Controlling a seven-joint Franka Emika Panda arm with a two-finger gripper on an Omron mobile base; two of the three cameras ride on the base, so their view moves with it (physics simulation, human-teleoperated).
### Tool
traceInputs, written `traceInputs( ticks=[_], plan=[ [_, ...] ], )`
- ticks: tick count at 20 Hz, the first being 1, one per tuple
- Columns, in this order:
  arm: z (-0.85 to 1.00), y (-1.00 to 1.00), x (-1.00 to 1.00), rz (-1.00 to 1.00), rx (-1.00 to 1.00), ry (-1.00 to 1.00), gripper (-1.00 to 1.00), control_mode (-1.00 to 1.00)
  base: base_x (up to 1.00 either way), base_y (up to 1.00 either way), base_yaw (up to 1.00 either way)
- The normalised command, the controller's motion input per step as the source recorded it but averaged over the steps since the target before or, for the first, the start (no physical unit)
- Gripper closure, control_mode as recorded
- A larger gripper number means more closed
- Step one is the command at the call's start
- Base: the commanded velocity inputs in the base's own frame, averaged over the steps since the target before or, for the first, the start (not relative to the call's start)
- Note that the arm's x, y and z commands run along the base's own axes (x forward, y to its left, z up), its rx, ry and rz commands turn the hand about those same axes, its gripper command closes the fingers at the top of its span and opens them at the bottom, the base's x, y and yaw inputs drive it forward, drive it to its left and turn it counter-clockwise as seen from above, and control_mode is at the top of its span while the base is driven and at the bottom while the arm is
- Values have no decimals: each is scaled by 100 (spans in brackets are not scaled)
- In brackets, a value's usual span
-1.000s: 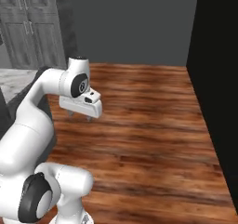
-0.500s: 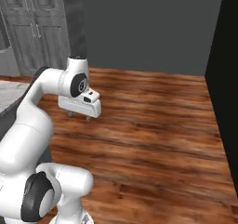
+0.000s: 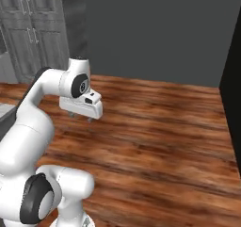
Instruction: Place the cold items (mango and lime) from the fridge in one tupperware on the dining counter. Place the warm items (hot dog and kebab skewer) in the stove area in another tupperware.
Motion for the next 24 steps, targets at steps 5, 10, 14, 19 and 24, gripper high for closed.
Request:
traceInputs(
  ticks=[5,10,14,19,24],
  plan=[
    [0,0,0,0,0,0,-100,100,100,-33,42],
    [0,0,0,0,0,0,-100,100,100,-26,52],
    [0,0,0,0,0,0,-100,100,100,-23,64],
    [0,0,0,0,0,0,-100,100,100,-22,74],
    [0,0,0,0,0,0,-100,100,76,-44,75]
  ],
)
